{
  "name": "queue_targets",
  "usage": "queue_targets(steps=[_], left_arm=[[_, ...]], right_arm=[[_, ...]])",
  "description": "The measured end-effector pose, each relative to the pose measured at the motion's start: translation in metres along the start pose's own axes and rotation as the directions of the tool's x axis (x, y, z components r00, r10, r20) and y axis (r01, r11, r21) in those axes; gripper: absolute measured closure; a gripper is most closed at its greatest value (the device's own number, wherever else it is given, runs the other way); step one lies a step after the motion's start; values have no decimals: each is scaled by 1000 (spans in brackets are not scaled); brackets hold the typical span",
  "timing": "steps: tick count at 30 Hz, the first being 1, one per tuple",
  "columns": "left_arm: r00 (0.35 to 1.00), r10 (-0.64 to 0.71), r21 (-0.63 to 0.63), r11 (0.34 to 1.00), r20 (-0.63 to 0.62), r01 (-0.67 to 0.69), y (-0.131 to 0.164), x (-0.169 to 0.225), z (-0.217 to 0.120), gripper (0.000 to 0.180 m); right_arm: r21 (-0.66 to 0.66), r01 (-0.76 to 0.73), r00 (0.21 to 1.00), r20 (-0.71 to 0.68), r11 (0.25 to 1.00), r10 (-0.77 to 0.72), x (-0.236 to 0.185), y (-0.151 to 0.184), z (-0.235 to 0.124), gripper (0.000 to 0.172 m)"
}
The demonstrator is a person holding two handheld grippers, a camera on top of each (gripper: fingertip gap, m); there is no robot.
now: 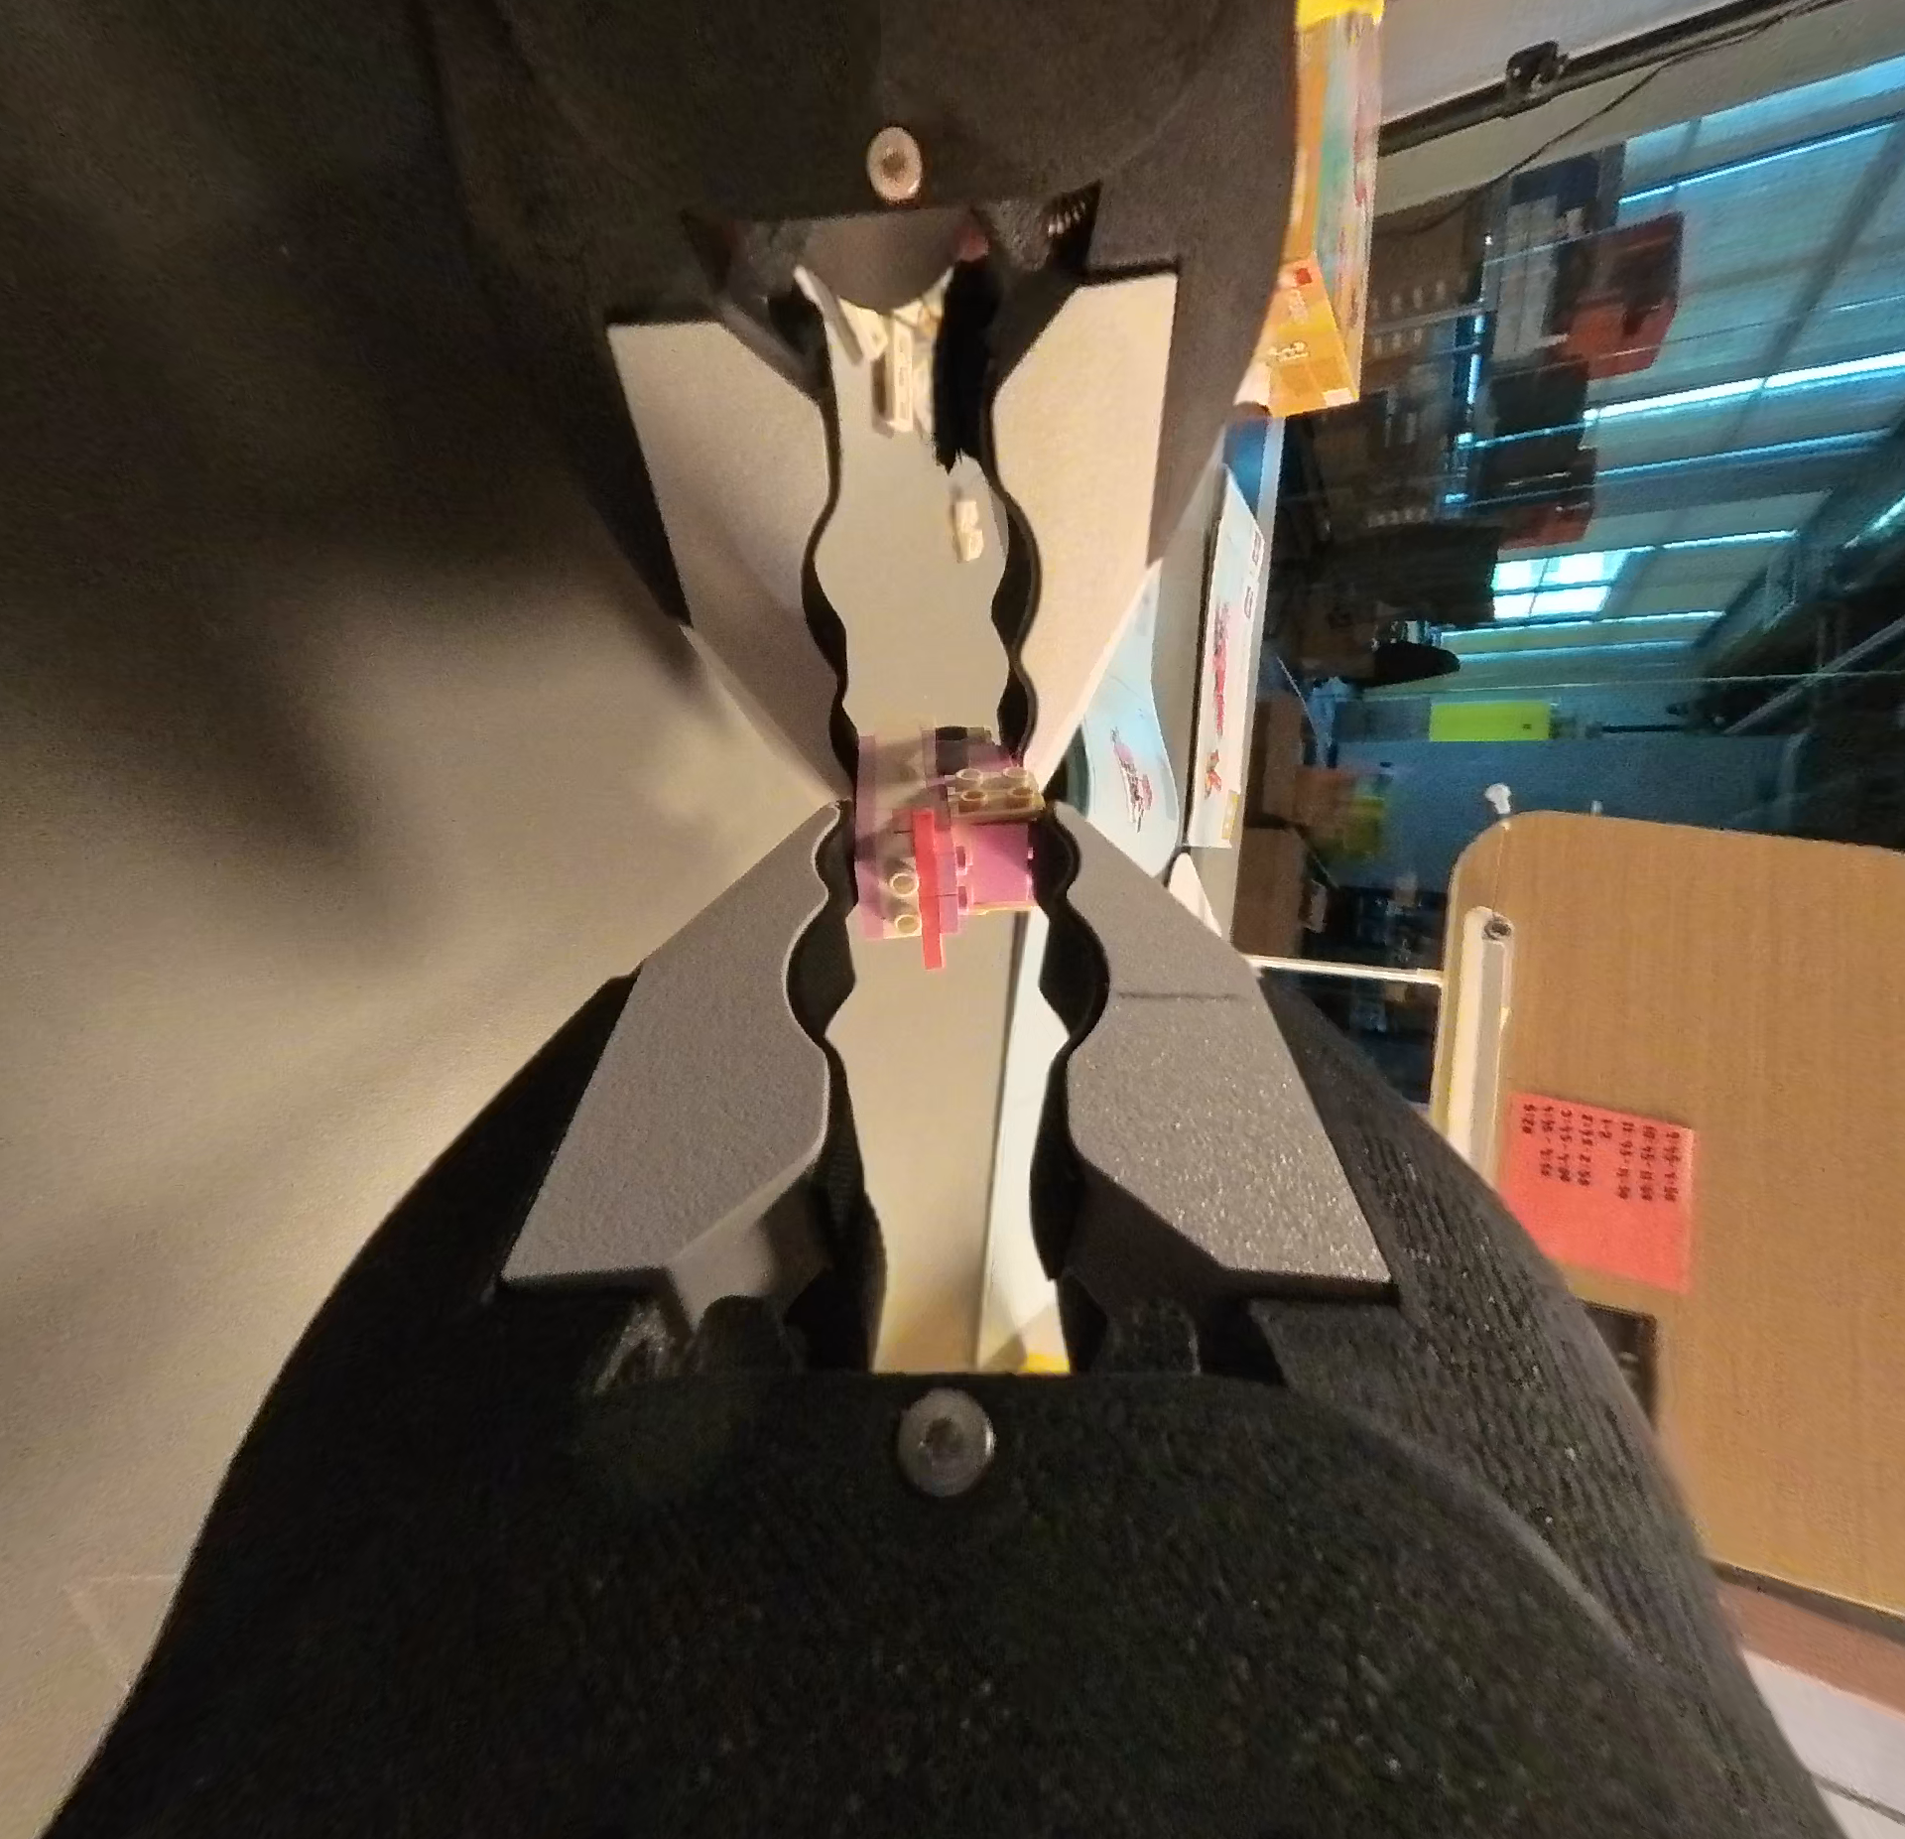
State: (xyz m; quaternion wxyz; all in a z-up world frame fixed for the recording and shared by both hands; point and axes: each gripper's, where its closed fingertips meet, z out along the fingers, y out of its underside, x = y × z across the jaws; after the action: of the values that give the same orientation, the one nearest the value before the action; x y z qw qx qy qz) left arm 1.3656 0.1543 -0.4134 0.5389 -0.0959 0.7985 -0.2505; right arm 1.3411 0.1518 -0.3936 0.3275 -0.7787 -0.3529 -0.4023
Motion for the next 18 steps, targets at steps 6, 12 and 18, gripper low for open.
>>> queue_targets(steps=[6, 12, 18], left_arm=[[998, -68, 1, 998, 2, 68, 2, -5, 1, 148], [996, -90, 8, 996, -7, 91, 2, -5, 2, 148], [999, -50, 3, 999, -7, 50, 3, -3, 1, 148]], right_arm=[[55, -176, 982, -53, 983, 179, 12, -1, -4, 125], [43, -68, 994, -82, 997, 71, 4, 0, -7, 135], [40, -19, 997, -77, 999, 22, 1, -1, -5, 141]])
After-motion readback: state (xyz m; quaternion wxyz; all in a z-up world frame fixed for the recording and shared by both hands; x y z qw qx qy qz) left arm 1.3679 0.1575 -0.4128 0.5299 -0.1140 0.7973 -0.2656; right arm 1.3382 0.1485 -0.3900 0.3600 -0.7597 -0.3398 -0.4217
